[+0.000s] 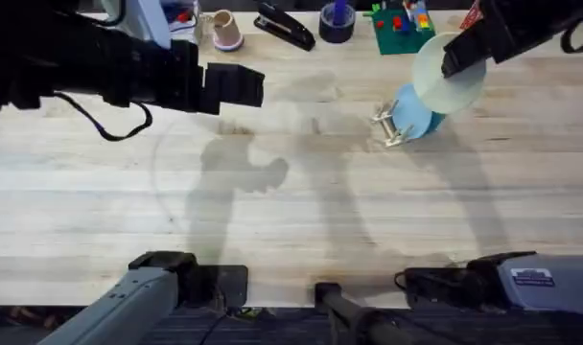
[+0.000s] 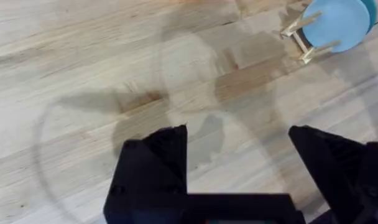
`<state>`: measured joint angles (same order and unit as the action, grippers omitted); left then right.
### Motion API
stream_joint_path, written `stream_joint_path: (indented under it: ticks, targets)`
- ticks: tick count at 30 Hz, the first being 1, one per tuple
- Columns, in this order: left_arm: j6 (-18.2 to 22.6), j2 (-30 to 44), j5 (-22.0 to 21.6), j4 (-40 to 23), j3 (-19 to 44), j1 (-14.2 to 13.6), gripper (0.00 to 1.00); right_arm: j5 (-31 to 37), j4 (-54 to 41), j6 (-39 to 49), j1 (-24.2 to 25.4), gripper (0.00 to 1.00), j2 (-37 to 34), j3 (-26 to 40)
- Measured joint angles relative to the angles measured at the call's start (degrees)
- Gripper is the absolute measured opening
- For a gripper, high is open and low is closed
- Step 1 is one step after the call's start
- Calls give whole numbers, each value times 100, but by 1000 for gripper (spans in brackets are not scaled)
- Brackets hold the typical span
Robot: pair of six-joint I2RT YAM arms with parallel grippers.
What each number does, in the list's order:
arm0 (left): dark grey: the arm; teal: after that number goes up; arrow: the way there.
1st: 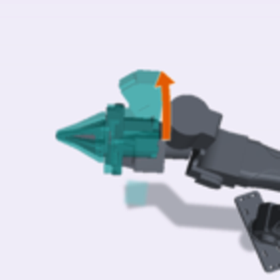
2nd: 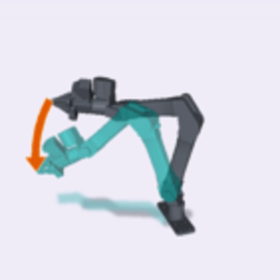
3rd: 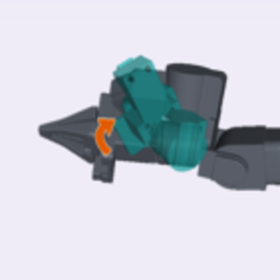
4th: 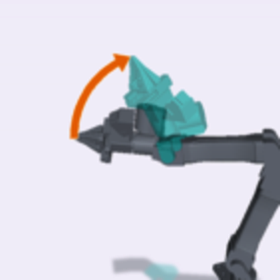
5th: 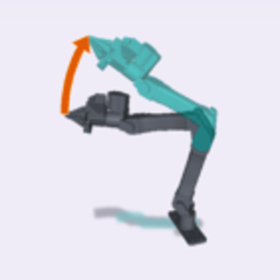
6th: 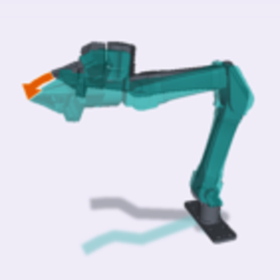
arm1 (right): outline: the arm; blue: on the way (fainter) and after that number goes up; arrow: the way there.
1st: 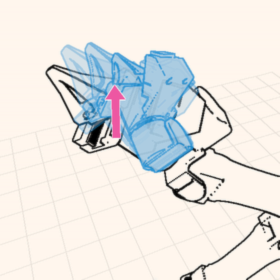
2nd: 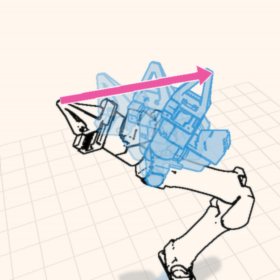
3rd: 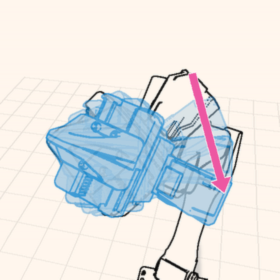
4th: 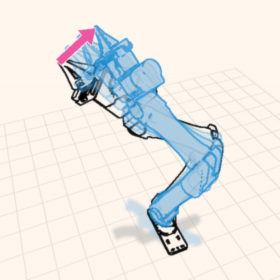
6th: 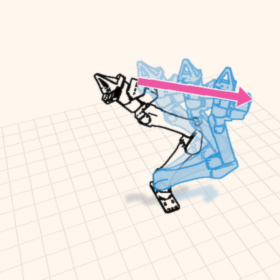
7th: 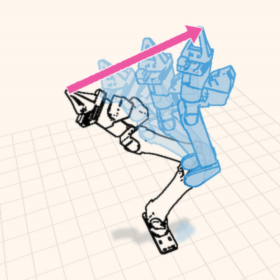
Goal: Pick up the plates from the table one by one and place each into a slot on the dish rack.
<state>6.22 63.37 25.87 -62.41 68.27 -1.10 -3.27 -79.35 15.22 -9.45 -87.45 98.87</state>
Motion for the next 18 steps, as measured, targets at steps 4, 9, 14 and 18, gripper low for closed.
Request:
stream_joint_path:
  ticks: [4, 9, 14, 18]
  targets:
    - [0, 0, 0, 0, -2, 0, 995, -4, 3, -49, -2, 31, -137, 0]
    - [-2, 0, -2, 0, 0, 0, 995, -18, 121, -277, -2, 33, -274, 0]
    - [0, 0, -3, 0, 0, 0, 996, -20, 302, -501, -3, 33, -283, 0]
    - [0, 0, -2, 0, 0, 1, 996, -15, 325, -585, -60, 34, -282, 0]
